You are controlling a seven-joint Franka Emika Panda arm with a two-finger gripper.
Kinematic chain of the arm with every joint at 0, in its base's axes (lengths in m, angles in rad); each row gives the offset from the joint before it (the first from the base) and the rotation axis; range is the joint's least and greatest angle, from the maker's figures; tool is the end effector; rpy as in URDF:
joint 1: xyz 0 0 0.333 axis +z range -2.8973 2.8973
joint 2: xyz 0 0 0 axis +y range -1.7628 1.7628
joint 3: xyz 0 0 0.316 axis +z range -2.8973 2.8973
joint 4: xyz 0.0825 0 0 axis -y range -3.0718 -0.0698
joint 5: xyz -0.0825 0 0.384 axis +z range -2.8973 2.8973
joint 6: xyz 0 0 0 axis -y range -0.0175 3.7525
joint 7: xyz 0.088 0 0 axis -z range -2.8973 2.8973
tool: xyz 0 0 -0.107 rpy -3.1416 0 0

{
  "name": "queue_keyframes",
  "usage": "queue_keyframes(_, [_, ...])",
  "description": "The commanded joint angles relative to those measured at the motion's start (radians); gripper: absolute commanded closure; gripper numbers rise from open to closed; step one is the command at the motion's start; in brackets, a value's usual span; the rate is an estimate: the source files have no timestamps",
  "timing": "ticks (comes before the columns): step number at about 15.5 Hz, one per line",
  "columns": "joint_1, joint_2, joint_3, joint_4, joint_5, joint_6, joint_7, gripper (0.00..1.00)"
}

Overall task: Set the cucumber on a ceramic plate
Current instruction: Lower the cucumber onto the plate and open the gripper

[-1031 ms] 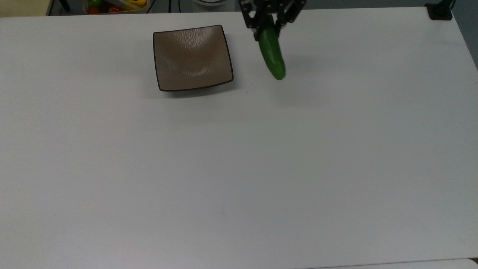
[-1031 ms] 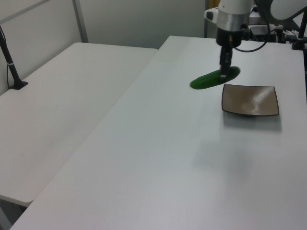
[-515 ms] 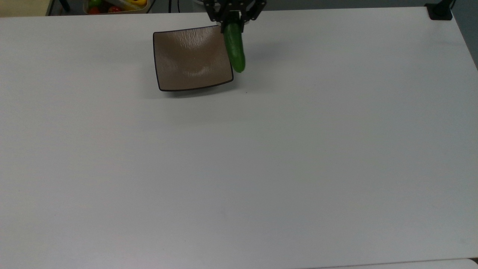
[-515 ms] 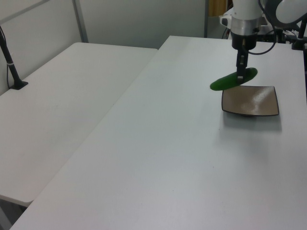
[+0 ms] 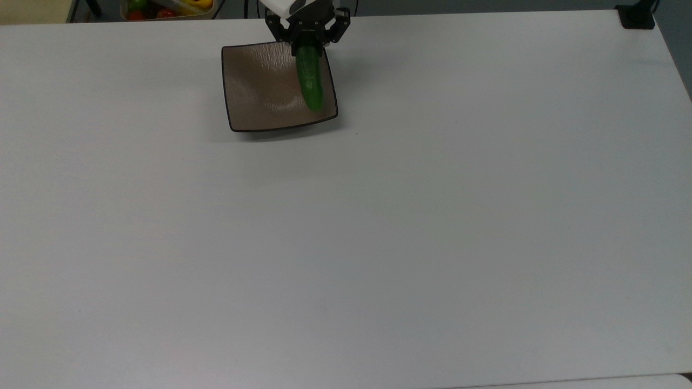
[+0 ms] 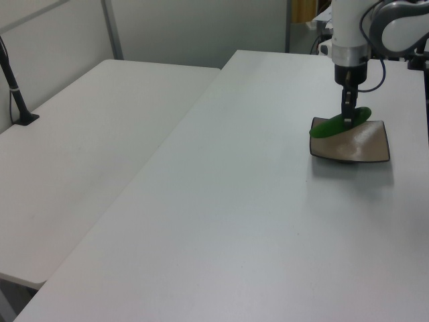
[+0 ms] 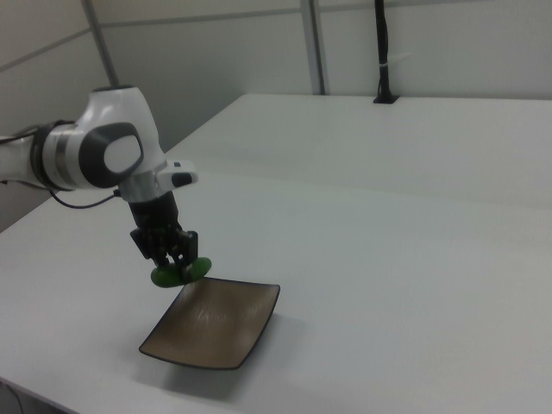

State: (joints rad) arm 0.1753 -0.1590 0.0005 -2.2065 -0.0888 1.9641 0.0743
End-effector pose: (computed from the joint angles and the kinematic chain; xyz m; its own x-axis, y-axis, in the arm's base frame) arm 0.4828 0.0799 0.4414 0.9878 0.1348 -0.0786 0.1413 -0.9863 0.0849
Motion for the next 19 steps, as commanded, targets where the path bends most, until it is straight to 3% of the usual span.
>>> queue_keyframes(1, [-0.016,-0.028,0.001,-0.088,0.001,0.075,-0.025,0.93])
queue_keyframes(12, [-0.039,-0.020,0.001,-0.091,0.000,0.064,-0.025,0.27])
queue_keyframes(15, [-0.040,-0.019,-0.002,-0.090,0.000,0.059,-0.025,0.03])
queue_keyframes(19, [-0.043,-0.019,-0.004,-0.041,-0.002,-0.002,-0.018,0.00])
